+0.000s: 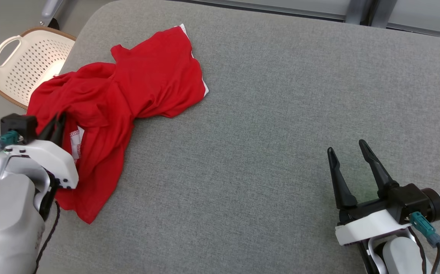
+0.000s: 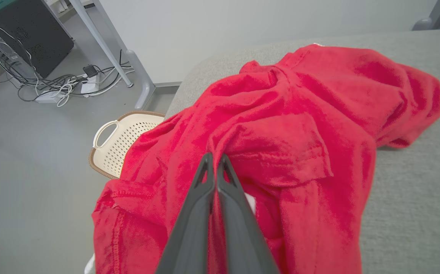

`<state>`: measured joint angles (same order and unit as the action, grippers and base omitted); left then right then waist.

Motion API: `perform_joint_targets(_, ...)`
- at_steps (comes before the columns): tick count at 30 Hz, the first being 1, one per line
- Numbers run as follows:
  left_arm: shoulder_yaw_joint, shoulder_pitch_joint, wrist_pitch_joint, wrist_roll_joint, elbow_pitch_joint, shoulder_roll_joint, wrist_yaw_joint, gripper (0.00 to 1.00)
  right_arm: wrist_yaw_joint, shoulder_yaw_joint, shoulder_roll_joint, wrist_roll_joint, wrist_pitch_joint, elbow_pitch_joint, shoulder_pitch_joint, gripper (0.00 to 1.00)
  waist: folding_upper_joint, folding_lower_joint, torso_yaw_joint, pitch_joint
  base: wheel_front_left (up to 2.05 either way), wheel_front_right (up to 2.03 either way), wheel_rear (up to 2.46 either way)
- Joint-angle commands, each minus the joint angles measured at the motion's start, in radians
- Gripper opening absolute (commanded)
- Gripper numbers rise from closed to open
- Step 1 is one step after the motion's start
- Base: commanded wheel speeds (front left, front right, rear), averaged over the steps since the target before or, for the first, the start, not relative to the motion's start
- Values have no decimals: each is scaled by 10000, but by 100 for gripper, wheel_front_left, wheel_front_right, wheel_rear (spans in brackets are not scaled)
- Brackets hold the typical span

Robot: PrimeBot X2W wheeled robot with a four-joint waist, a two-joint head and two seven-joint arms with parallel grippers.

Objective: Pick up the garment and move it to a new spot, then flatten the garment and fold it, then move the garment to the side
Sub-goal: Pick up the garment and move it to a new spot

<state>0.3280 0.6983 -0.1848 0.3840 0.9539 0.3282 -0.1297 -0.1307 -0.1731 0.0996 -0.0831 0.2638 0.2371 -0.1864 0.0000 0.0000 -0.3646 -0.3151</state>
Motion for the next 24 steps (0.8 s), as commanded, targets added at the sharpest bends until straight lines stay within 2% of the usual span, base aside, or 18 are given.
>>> perform_joint_targets(1, -48, 248, -187, 79, 46, 102, -1, 0, -1, 3, 22, 58, 14, 22, -55, 100, 0, 0, -5, 36, 0, 0, 0)
perform_joint_targets(5, -282, 416, -674, 574, -296, -152, -1, 0, -1, -57, -49, -27, 14, 124, -99, 100, 0, 0, -28, 262, 0, 0, 0)
perform_joint_targets(8, -521, 535, -801, 1190, -1209, -244, -2, 0, -1, -89, -131, -127, 14, 174, -99, 100, 0, 0, -7, 548, 0, 0, 0)
perform_joint_targets(11, -627, 371, -814, 2355, -2876, -633, -3, 0, -1, -141, -254, -288, 14, 143, -25, 100, 0, 0, 70, 879, 0, 0, 0)
perform_joint_targets(14, -498, -10, -814, 3302, -4432, -332, 1, 0, -1, -160, -327, -459, 14, 253, 141, 100, 0, 0, 266, 1288, 0, 0, 0)
perform_joint_targets(17, -452, -107, -814, 3892, -5566, -378, -4, 0, -1, -153, -416, -634, 14, 261, 224, 100, 0, 0, 546, 1661, 0, 0, 0)
perform_joint_targets(20, -343, -32, -727, 4061, -6266, -351, -2, 0, -1, -113, -440, -774, 14, 205, 304, 100, 0, 0, 852, 1939, 0, 0, 0)
perform_joint_targets(24, -72, 237, -321, 3910, -6922, -585, 401, 0, -1, -99, -481, -947, 14, 77, 297, 100, 0, 0, 1334, 2187, 0, 0, 0)
